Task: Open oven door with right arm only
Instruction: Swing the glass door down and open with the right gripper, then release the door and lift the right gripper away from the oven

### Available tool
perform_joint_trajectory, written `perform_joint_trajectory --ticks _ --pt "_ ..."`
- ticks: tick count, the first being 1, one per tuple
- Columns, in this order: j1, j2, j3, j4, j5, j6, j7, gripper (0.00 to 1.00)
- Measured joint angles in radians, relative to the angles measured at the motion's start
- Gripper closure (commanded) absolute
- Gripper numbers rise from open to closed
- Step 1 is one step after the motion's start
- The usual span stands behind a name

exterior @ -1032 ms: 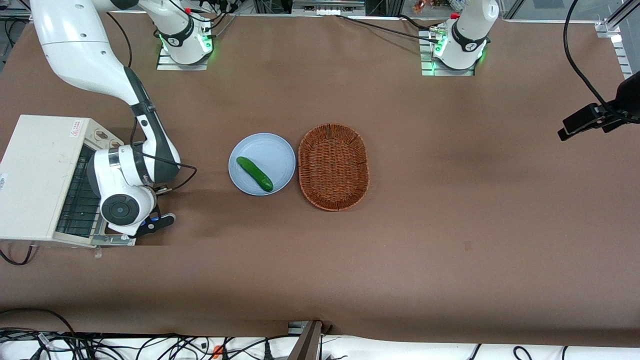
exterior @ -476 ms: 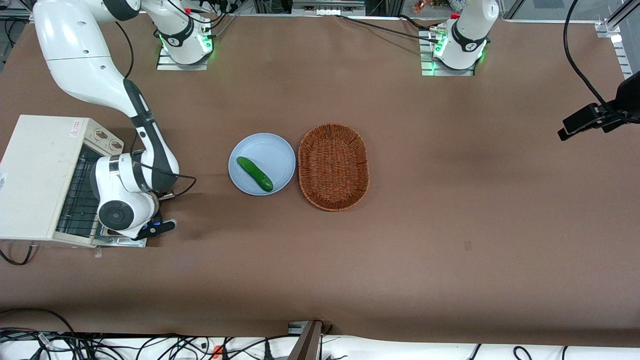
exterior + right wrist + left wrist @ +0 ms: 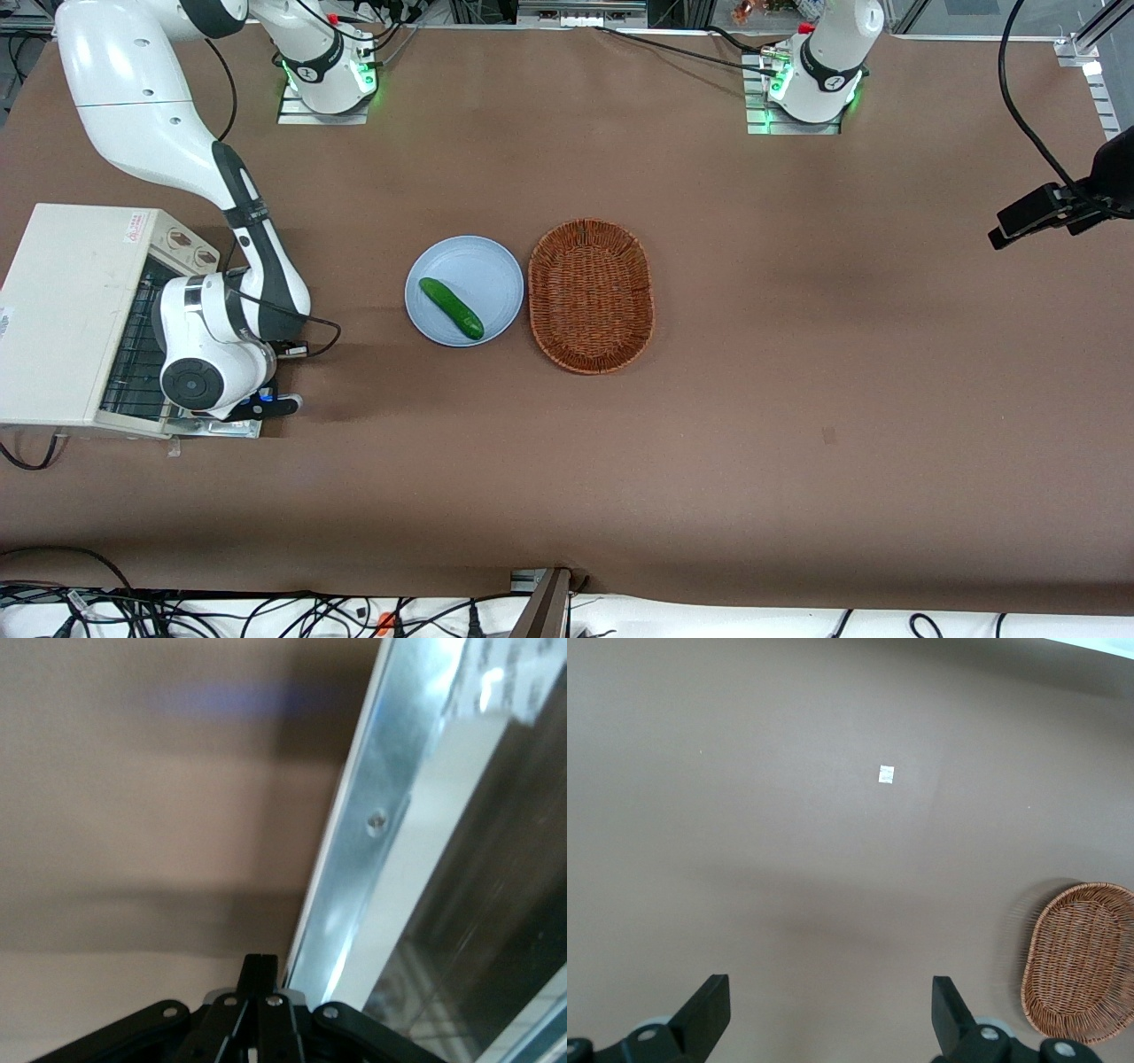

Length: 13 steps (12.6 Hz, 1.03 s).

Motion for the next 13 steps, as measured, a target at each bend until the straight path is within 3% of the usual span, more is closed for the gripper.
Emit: perform_joint_trajectory --ticks 5,6,9,10,11,13 --pt "0.059 0.0 -0.003 -0.002 0.028 -0.015 0.081 1.0" --pt "0.061 -0.001 -0.005 -0.001 0.03 -0.016 0.081 0.94" --pt "0.061 -0.021 -0.011 0.013 0.031 -0.017 0.079 0.39" --pt "0.06 -0.04 -0.012 0.018 0.033 -0.017 0.07 0.14" --pt "0.06 -0.065 -0.013 0.021 0.041 -0.019 0.048 0.01" --pt "0.056 -0.13 -0.024 0.024 0.091 -0.051 -0.01 0.0"
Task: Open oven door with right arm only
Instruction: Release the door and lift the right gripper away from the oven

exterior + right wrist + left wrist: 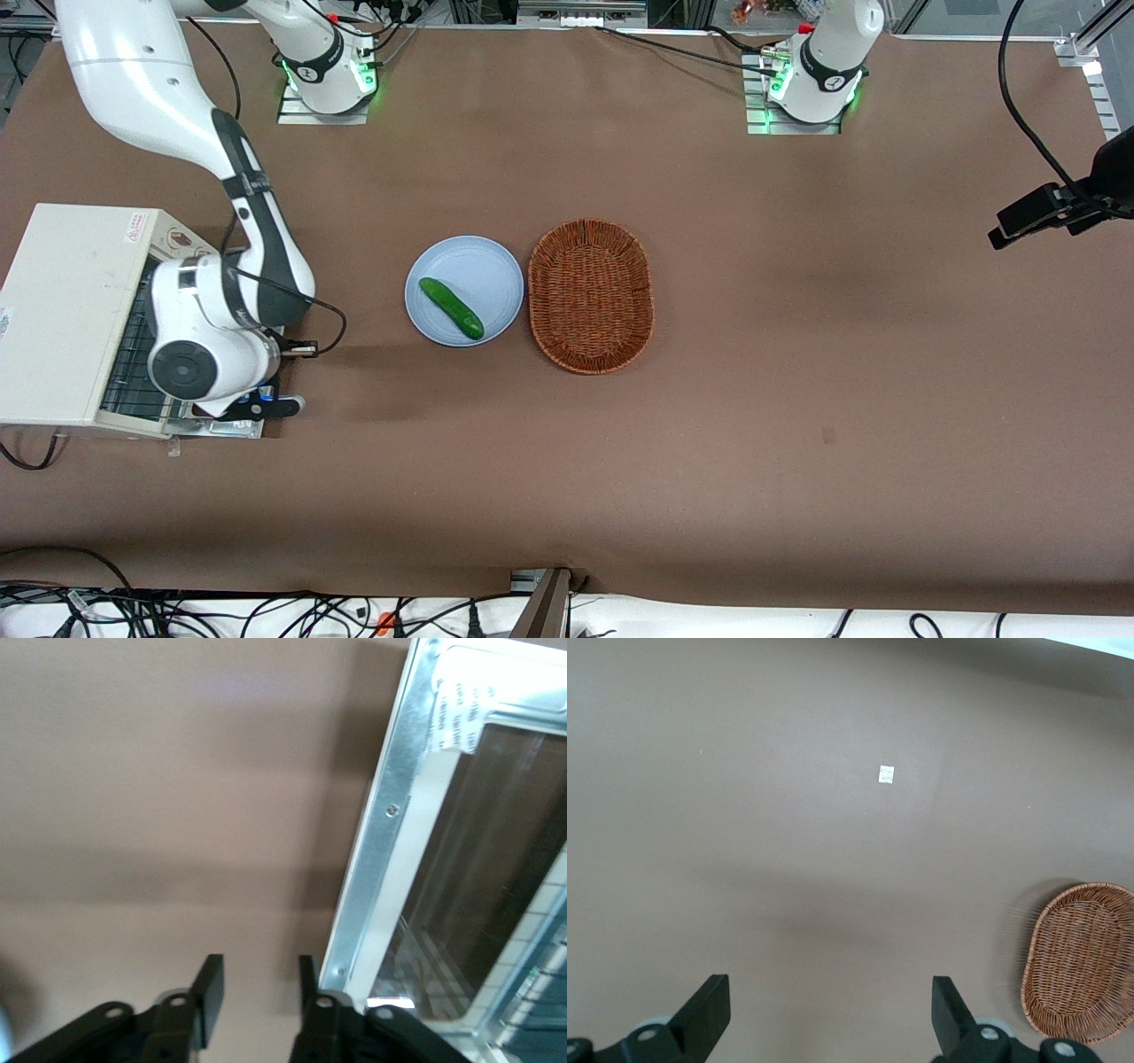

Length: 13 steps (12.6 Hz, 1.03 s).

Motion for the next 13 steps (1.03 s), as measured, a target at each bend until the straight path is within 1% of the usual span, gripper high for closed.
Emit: perform_joint_trajectory --ticks 1,3,6,9,13 --pt "-0.007 -0.032 -0.006 0.001 0.027 -0.032 -0.024 0.0" --pt "-0.026 -0.095 -0.012 0.002 0.049 -0.09 -0.043 0.0" --pt "-0.039 -0.196 -0.03 0.006 0.053 -0.197 -0.053 0.0" --pt "-0.04 -0.331 -0.055 0.011 0.06 -0.318 -0.073 0.0" --pt "-0.041 -0.496 -0.086 0.008 0.069 -0.36 -0.14 0.0"
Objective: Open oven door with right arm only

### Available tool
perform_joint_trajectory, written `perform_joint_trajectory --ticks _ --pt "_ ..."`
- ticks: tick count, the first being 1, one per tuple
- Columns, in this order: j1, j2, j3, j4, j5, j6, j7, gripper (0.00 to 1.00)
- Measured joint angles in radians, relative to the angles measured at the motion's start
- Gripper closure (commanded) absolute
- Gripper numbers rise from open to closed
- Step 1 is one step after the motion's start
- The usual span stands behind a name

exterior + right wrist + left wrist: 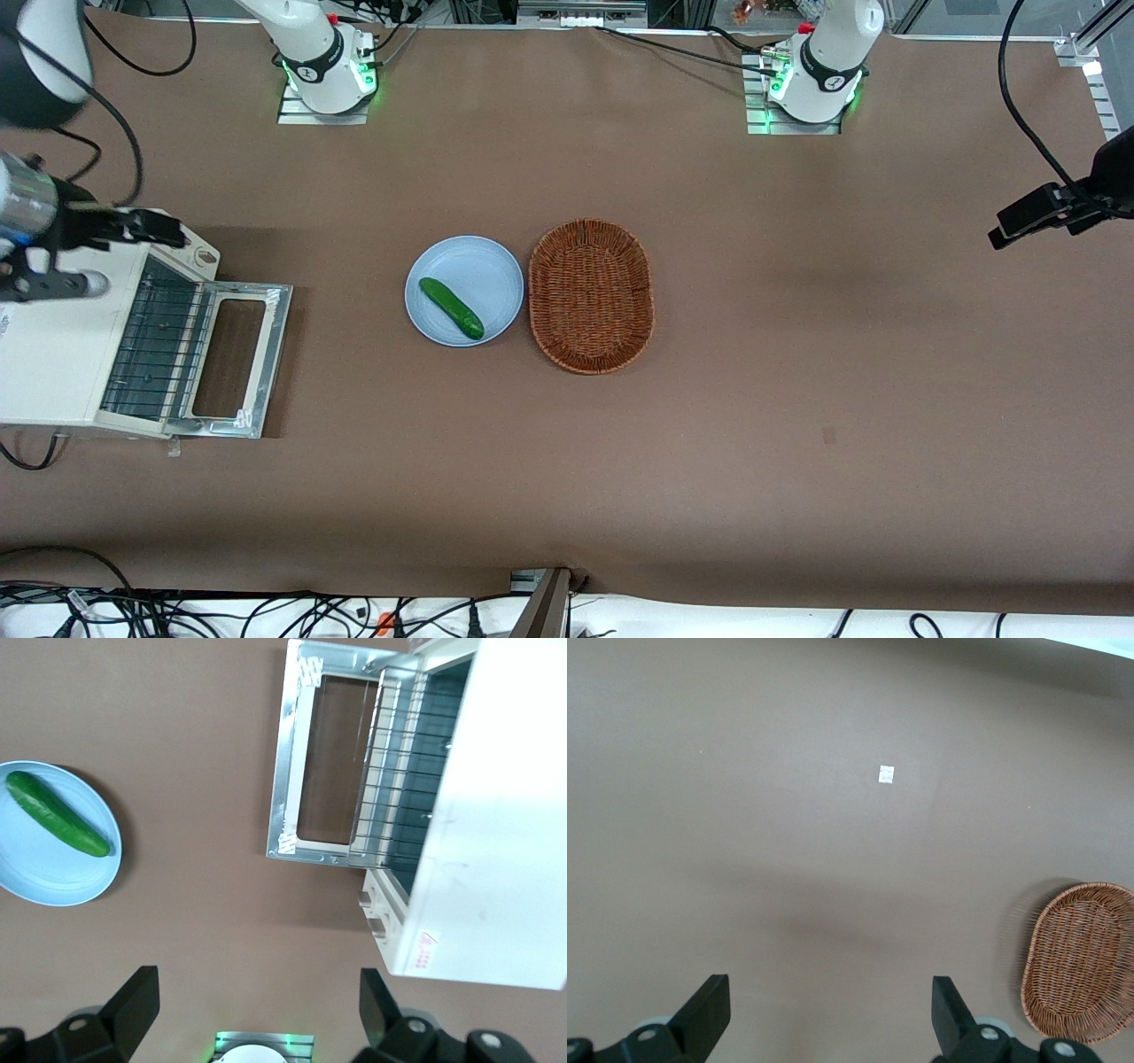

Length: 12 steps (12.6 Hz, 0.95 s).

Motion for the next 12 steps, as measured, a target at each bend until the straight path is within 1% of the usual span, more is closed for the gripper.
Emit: perform_joint_trajectory --ticks 3,12 --pt "0.0 -0.052 -0.008 -0.008 0.002 -0.007 -0.011 0.0" --pt "0.0 -0.044 -0.008 0.012 0.002 0.01 -0.011 0.0"
